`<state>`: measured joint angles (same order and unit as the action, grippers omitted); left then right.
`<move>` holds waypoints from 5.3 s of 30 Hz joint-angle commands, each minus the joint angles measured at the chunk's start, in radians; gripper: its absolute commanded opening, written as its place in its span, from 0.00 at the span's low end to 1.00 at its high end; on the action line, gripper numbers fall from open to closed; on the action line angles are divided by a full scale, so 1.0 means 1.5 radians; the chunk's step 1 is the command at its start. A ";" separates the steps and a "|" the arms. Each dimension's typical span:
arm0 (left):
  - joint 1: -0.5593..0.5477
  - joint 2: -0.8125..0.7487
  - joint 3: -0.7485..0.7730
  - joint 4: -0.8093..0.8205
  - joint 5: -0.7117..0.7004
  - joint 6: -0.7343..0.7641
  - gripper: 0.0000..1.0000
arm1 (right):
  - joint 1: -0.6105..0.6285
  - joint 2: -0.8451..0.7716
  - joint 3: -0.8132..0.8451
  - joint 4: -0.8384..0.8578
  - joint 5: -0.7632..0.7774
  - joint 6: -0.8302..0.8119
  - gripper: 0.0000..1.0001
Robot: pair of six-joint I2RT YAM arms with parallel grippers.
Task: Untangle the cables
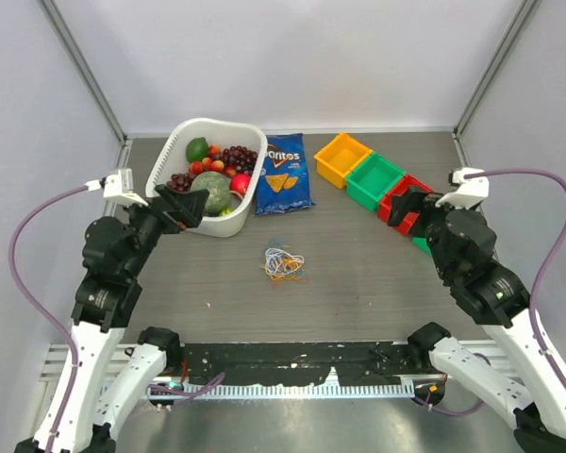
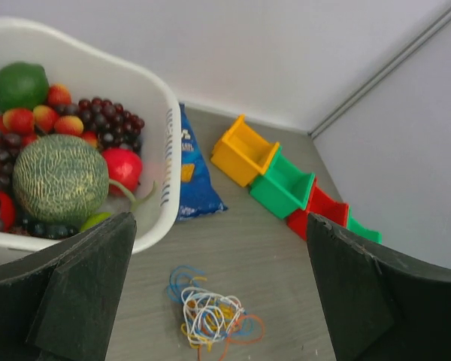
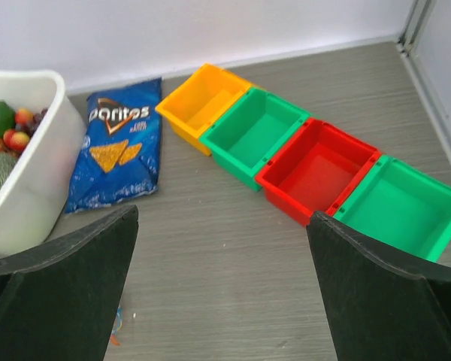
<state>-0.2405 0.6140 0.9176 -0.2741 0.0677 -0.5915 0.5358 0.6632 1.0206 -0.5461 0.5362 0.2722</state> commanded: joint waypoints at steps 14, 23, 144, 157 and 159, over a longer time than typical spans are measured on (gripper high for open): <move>-0.031 0.207 -0.179 0.139 0.301 -0.153 0.89 | 0.059 0.274 -0.183 0.311 -0.540 0.114 0.99; -0.173 0.367 -0.257 0.304 0.224 -0.195 0.82 | 0.089 0.378 -0.230 0.391 -0.536 0.099 0.65; -0.547 0.813 0.084 0.254 -0.228 0.137 0.43 | 0.152 -0.117 0.320 0.106 -0.278 -0.032 0.01; -0.530 0.649 -0.044 0.232 -0.253 0.126 0.39 | 0.152 -0.111 0.202 0.082 -0.062 -0.071 0.01; -0.530 0.620 -0.050 0.222 -0.238 0.118 0.41 | 0.151 -0.077 0.174 0.065 -0.009 -0.073 0.01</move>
<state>-1.0355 1.6428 0.8532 0.0669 -0.2844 -0.4038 0.7586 0.4397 1.3502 -0.3943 0.3336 0.1852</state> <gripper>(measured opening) 0.389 0.033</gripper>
